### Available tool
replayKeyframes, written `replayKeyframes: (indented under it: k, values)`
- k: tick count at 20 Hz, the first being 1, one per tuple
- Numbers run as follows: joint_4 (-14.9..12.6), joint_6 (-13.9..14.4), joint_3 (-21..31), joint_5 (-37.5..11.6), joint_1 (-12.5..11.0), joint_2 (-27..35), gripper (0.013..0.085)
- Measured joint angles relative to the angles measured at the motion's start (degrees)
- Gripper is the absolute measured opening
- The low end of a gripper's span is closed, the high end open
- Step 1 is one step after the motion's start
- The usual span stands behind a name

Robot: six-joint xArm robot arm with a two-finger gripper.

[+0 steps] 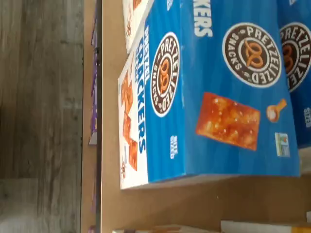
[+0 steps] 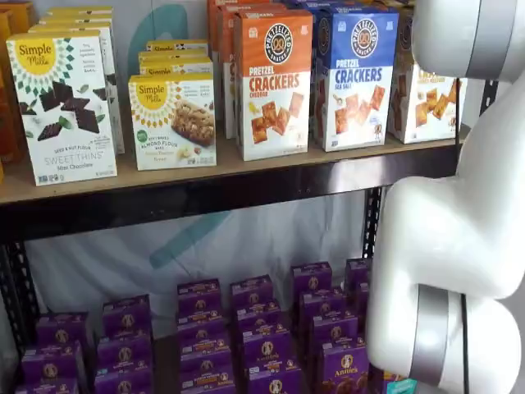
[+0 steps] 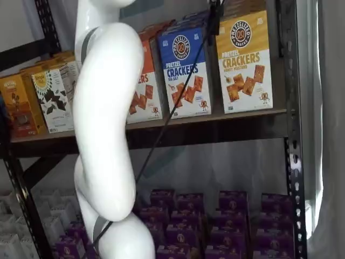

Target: Retrieve the yellow and white box located on the top shelf, the sixth one from the left

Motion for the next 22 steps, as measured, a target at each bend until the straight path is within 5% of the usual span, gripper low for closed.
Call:
replayKeyframes:
  k: [15,22]
  values:
    - [-8.9,-1.3,-4.76,3.08,2.77,3.77,0.085]
    - [-11.95,-1.31,-2.47,1.42,4.45,2.84,0.085]
